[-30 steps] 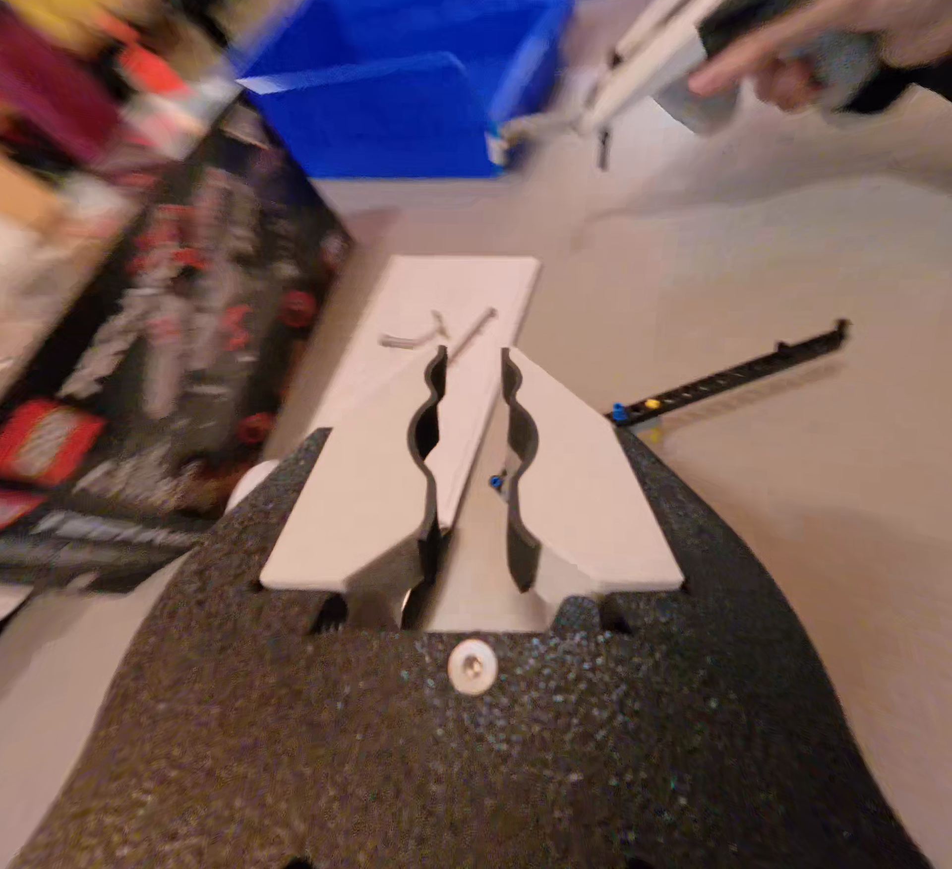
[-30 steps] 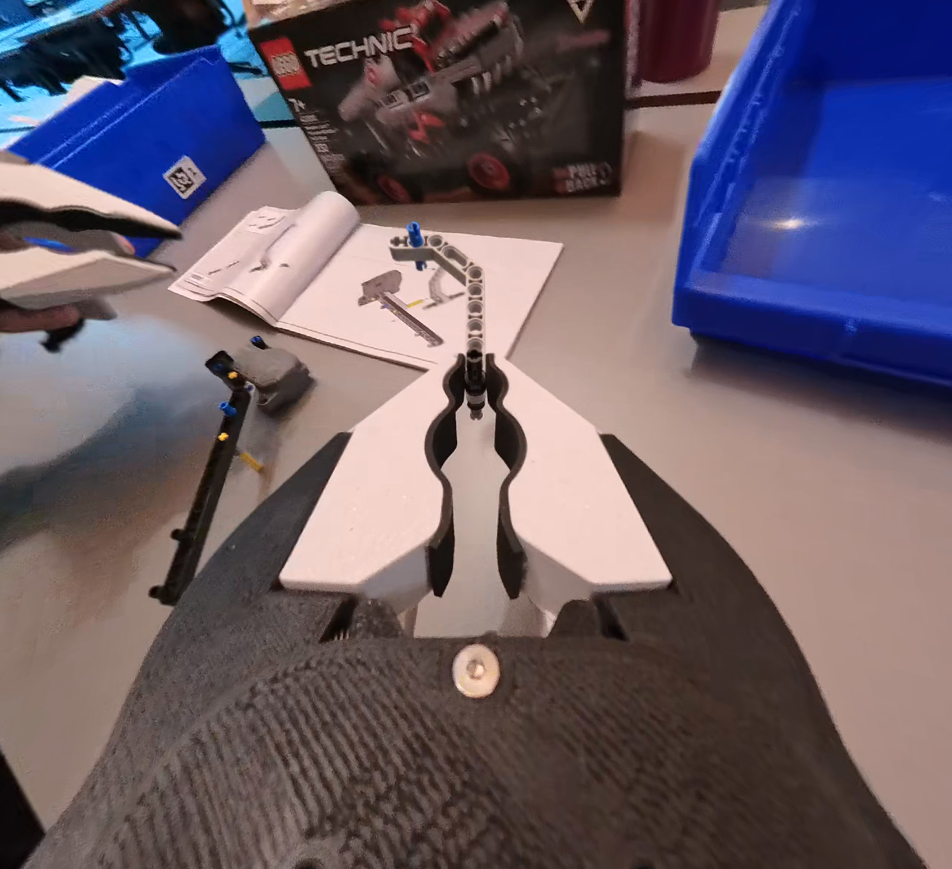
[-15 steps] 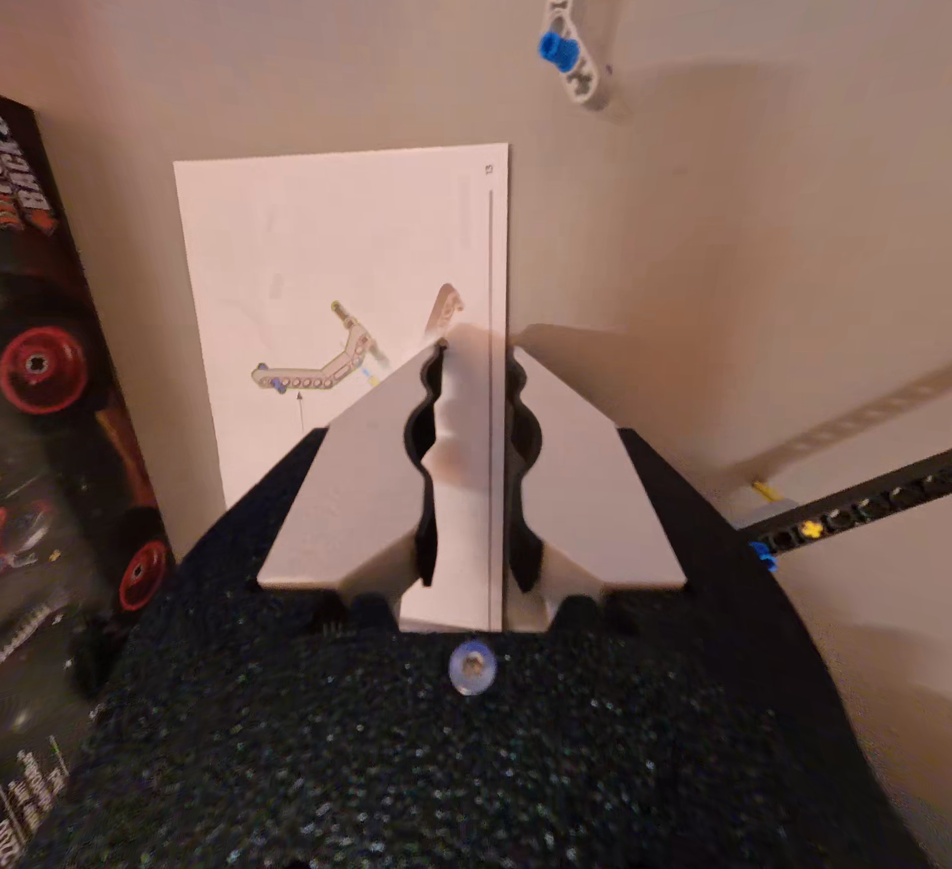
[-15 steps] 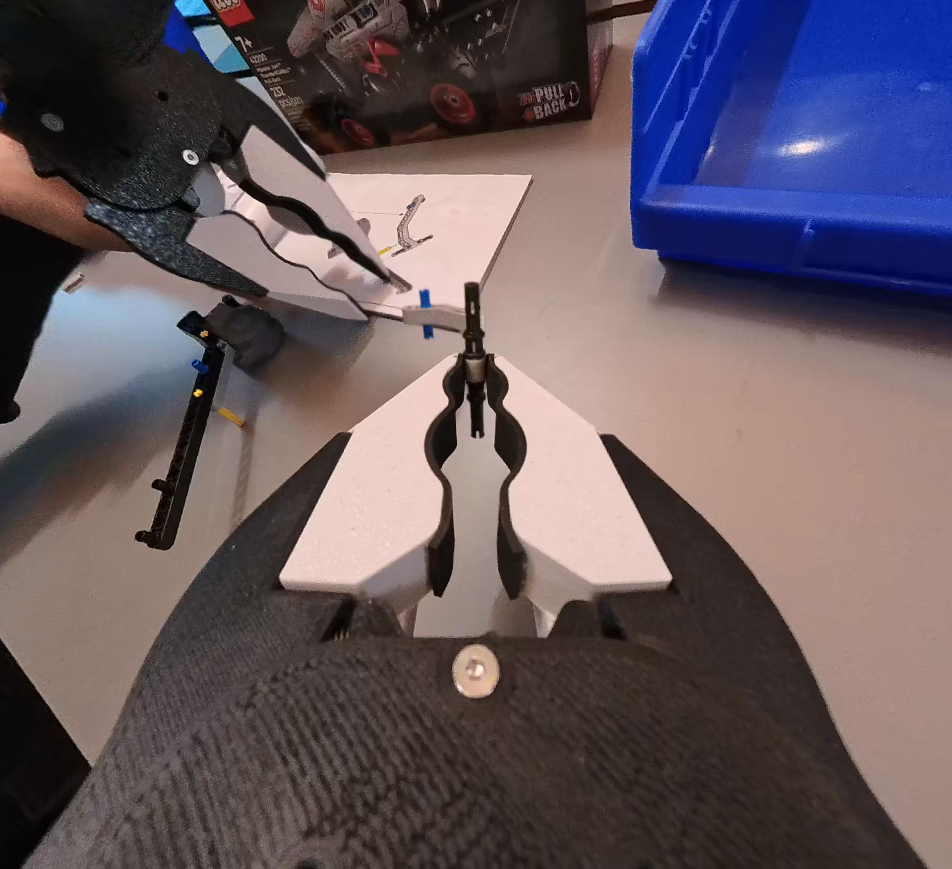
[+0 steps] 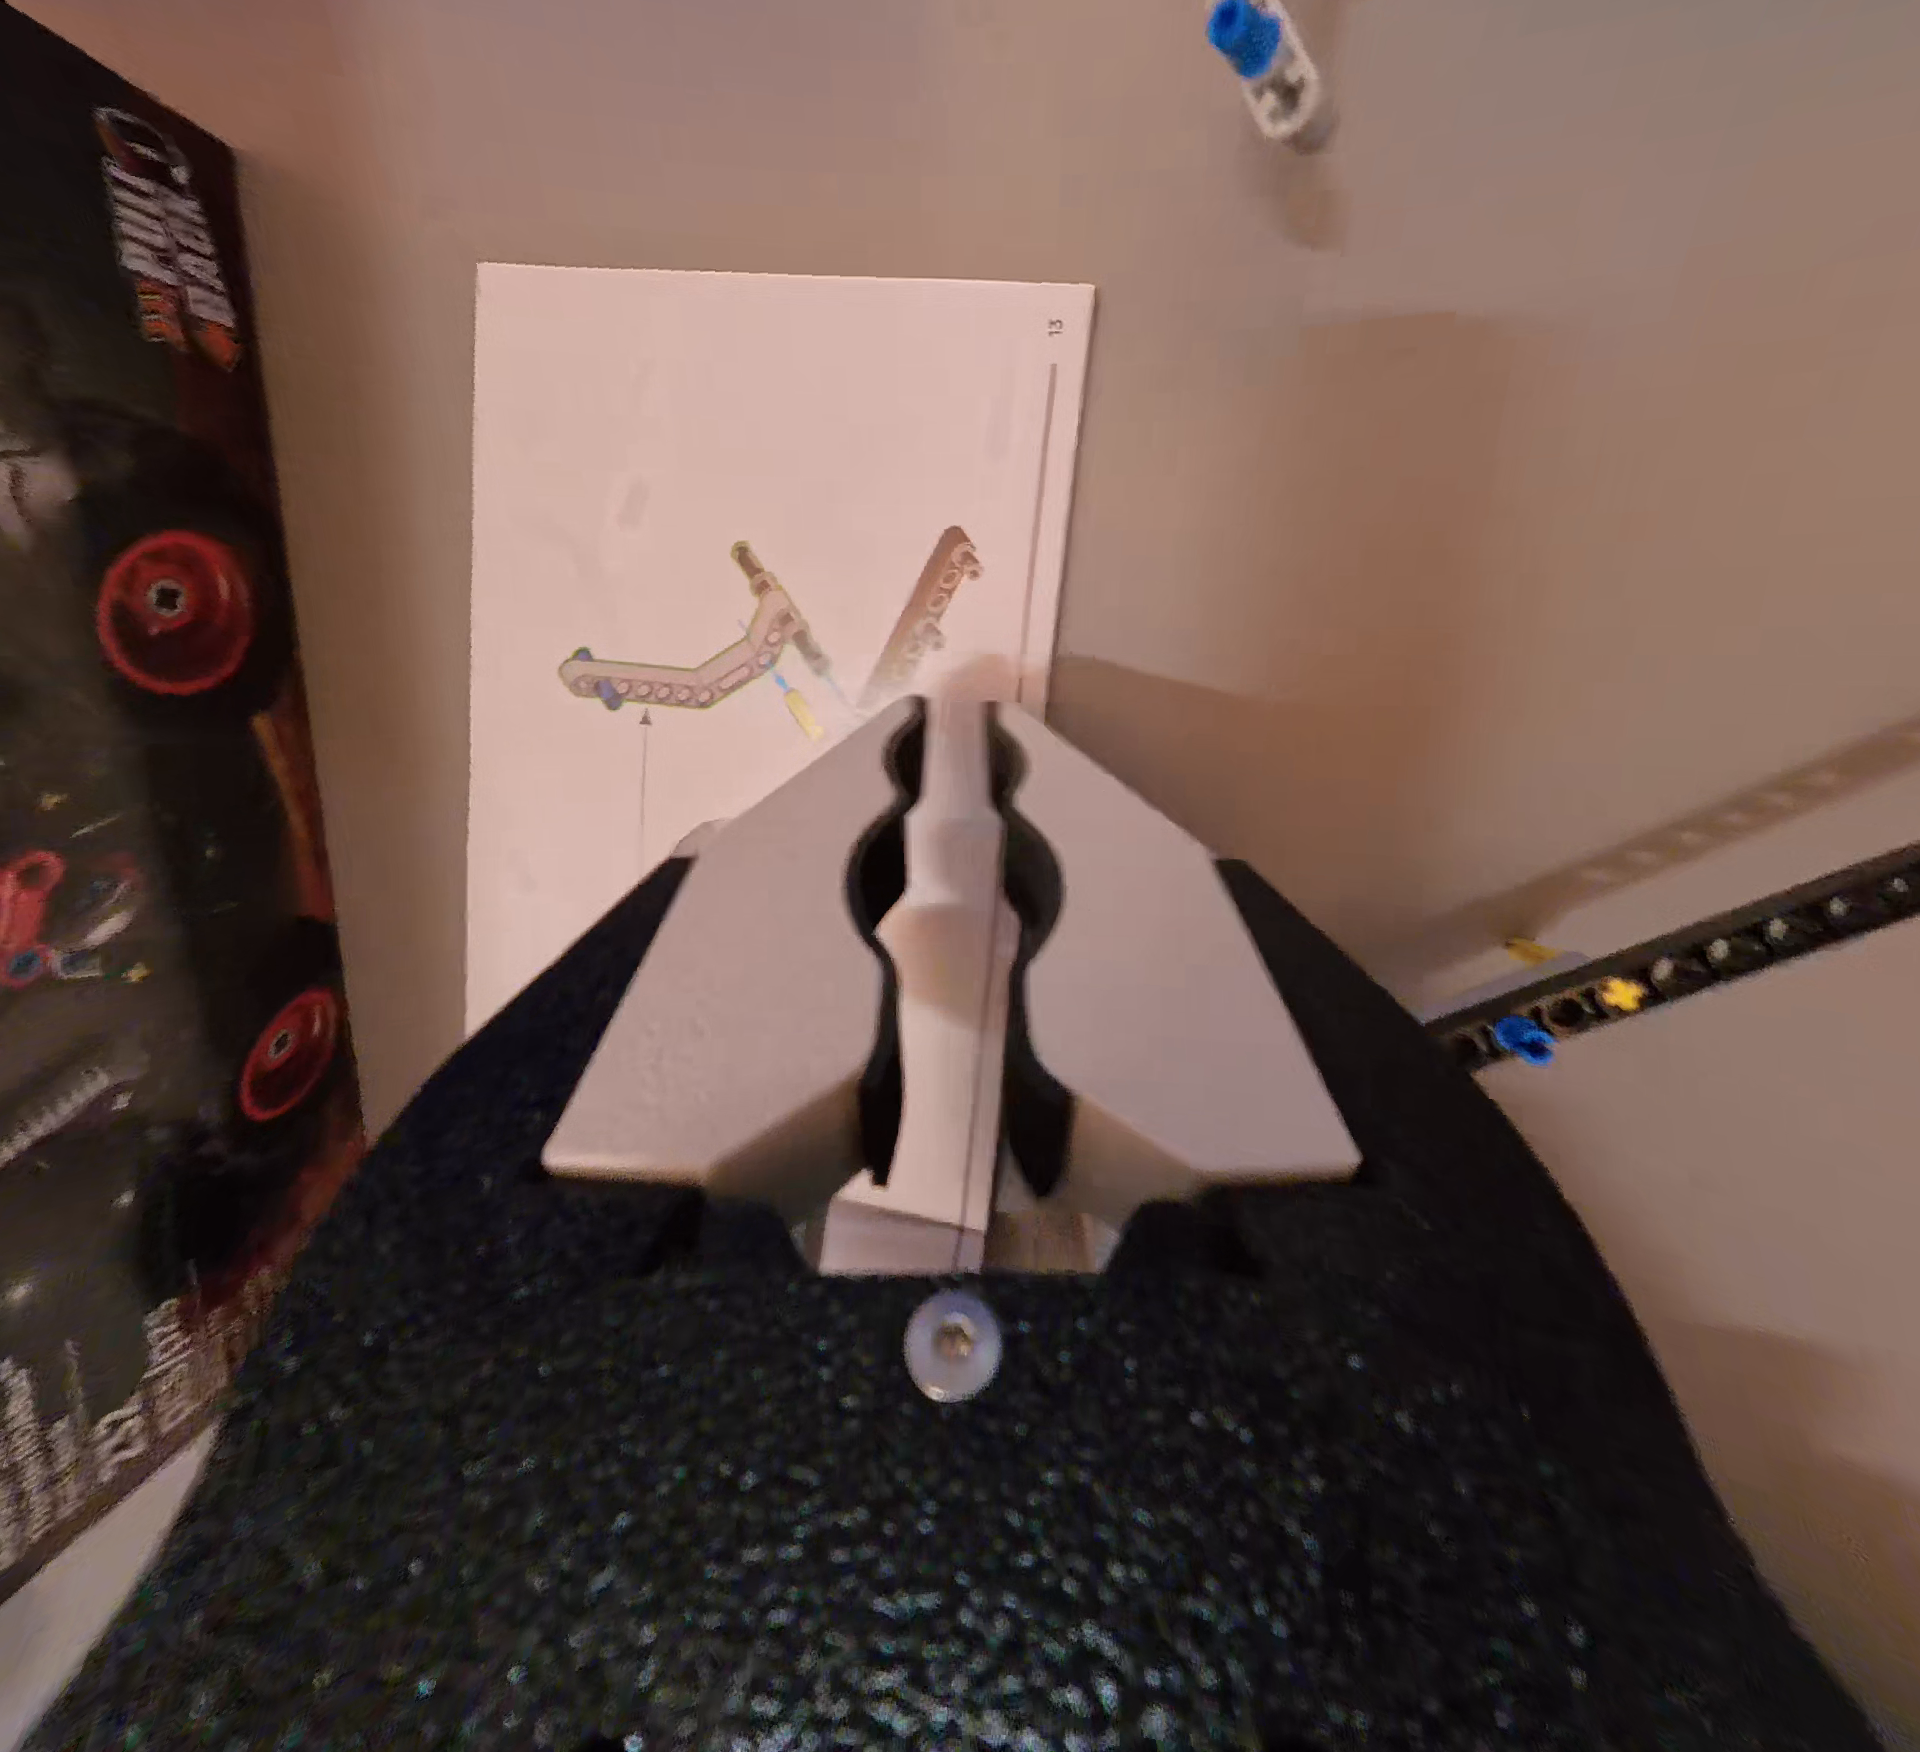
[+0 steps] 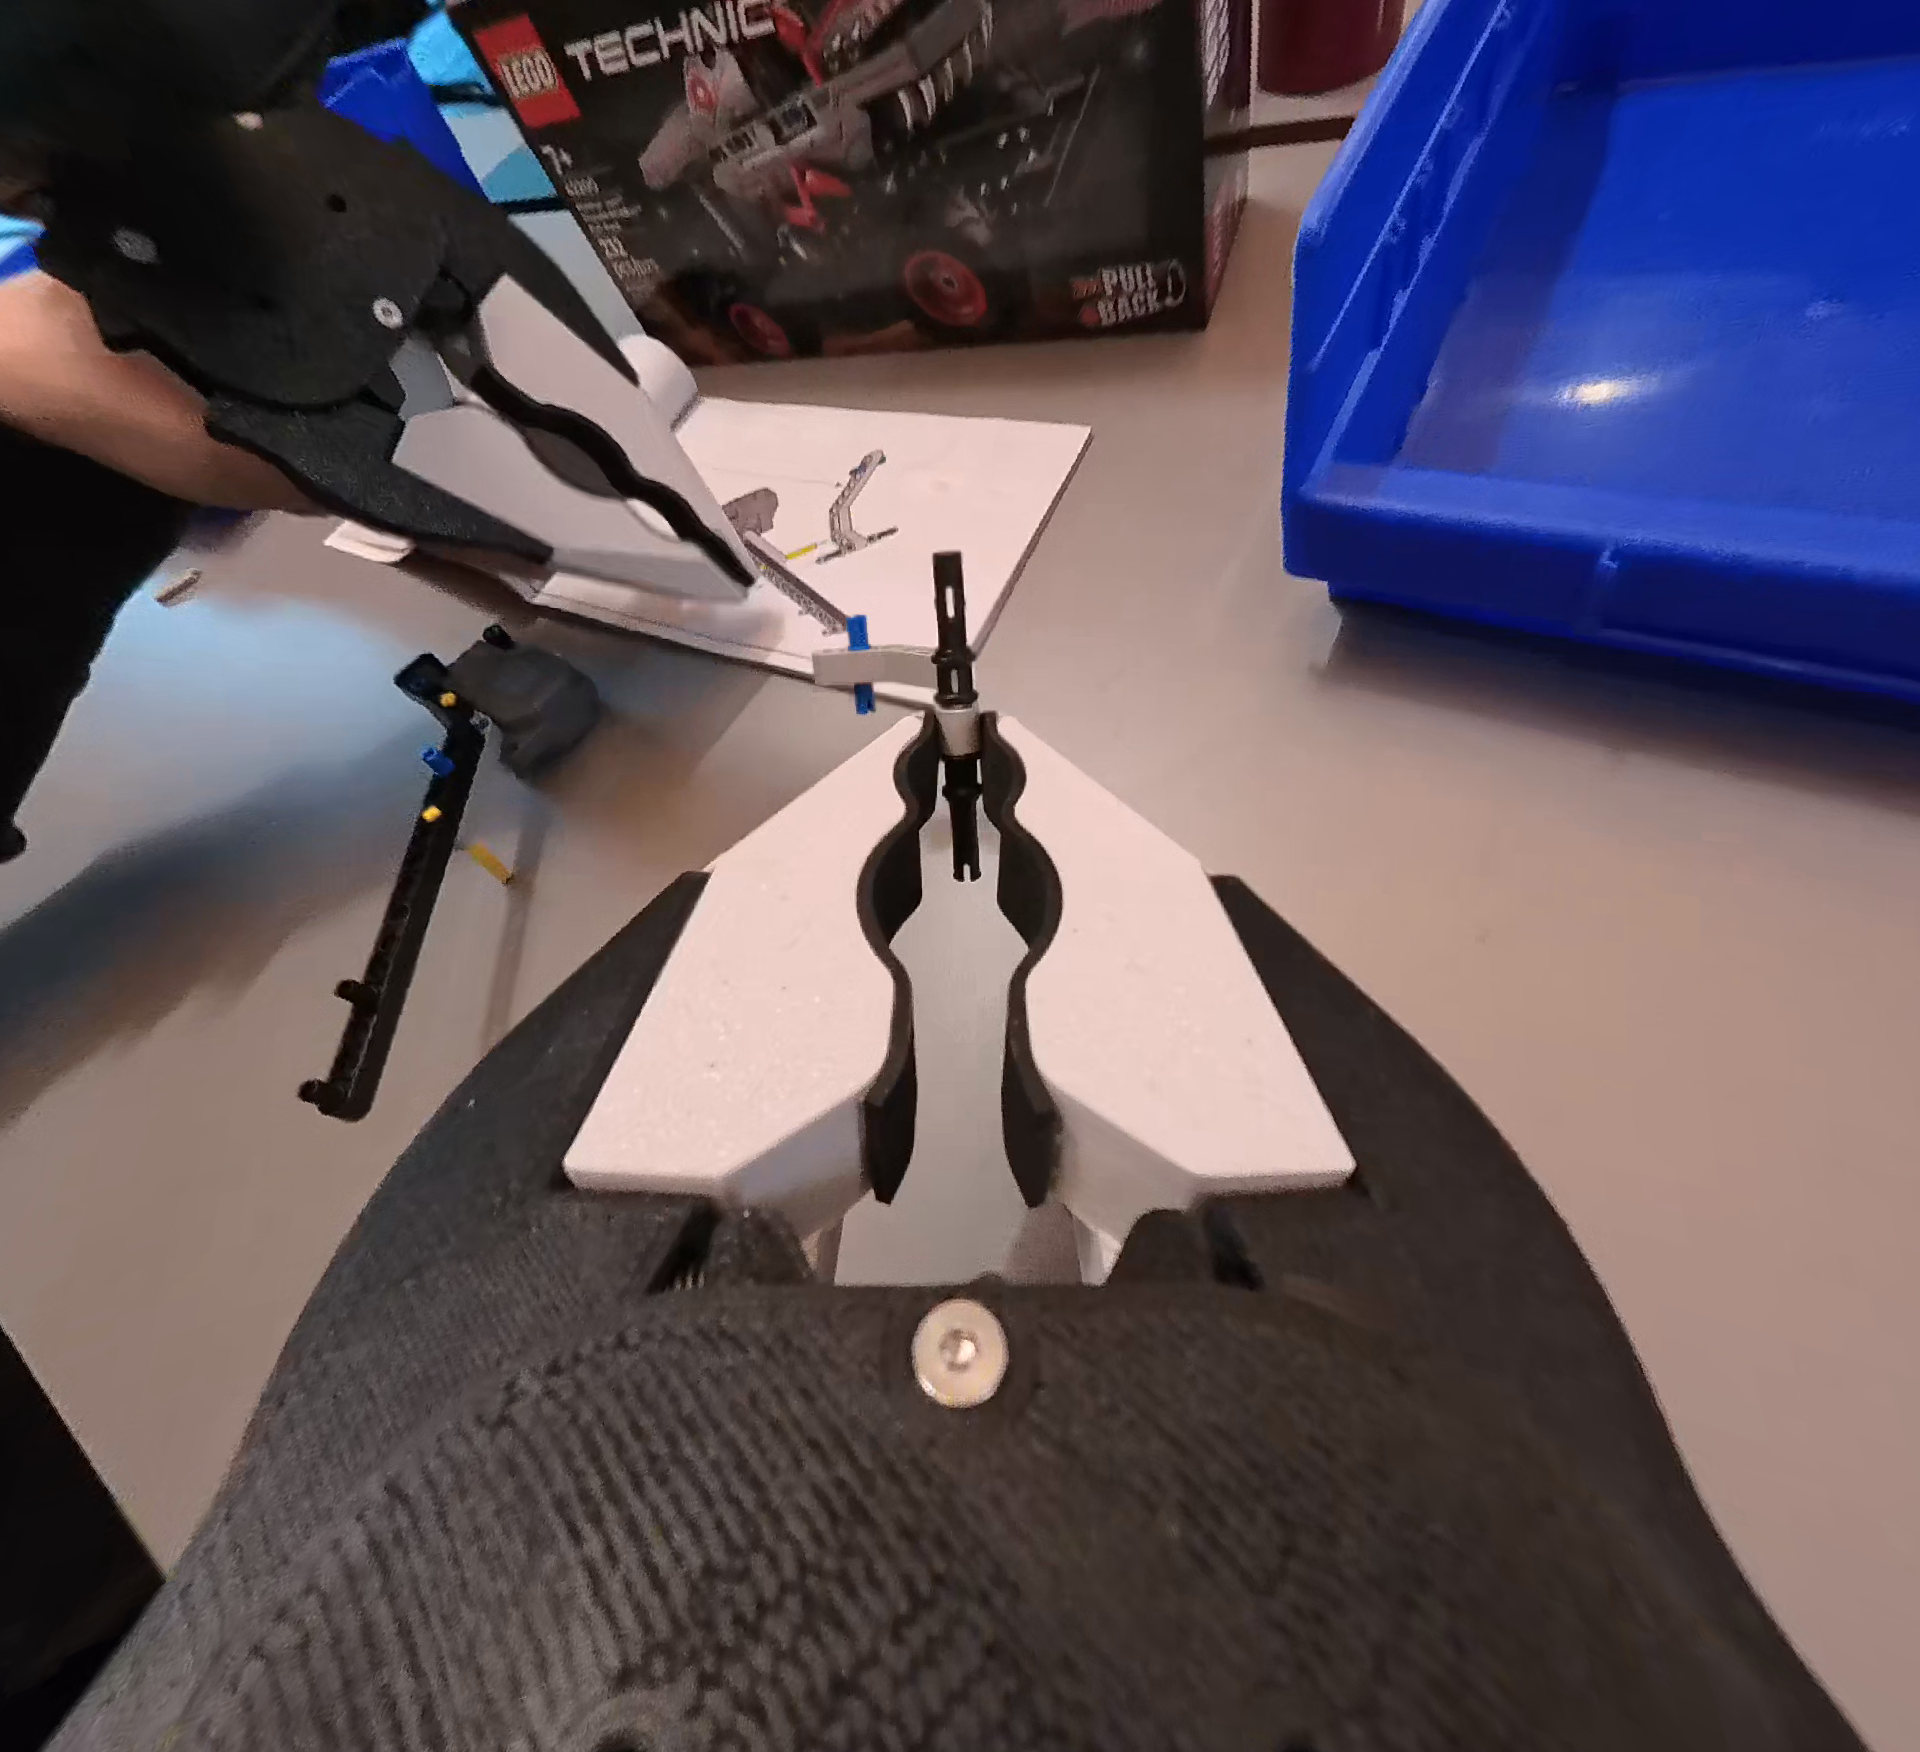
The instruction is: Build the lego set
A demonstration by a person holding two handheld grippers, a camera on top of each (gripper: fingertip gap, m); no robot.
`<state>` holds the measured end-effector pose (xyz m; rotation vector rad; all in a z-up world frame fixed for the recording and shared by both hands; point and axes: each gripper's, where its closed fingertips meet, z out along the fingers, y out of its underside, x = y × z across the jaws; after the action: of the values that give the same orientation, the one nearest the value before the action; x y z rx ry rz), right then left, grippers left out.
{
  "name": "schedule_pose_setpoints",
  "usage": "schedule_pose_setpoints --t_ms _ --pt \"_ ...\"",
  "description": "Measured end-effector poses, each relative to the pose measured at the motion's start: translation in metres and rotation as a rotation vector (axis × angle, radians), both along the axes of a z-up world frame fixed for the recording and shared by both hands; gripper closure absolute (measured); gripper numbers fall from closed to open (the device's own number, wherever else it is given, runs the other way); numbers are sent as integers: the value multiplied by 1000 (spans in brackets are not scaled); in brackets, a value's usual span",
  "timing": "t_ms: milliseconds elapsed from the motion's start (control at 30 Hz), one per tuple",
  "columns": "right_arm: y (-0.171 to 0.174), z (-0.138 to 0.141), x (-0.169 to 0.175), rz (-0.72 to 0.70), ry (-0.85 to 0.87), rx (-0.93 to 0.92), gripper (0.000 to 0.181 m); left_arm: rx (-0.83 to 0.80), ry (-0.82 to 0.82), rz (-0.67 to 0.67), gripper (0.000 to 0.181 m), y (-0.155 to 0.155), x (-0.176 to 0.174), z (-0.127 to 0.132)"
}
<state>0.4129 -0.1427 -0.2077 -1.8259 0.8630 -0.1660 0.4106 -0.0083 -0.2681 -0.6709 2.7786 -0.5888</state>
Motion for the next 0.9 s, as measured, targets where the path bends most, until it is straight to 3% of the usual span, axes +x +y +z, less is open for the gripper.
schedule_pose_setpoints --t_ms 33,233,900 --pt "0 3 0 -3 -10 9 177 -13 21 -15 159 -2 -5 -1" --pt "6 9 -2 18 -37 11 176 40 15 -24 162 3 -12 -14" --pt "12 4 -4 51 -35 -14 176 -13 28 2 162 10 -7 -7"
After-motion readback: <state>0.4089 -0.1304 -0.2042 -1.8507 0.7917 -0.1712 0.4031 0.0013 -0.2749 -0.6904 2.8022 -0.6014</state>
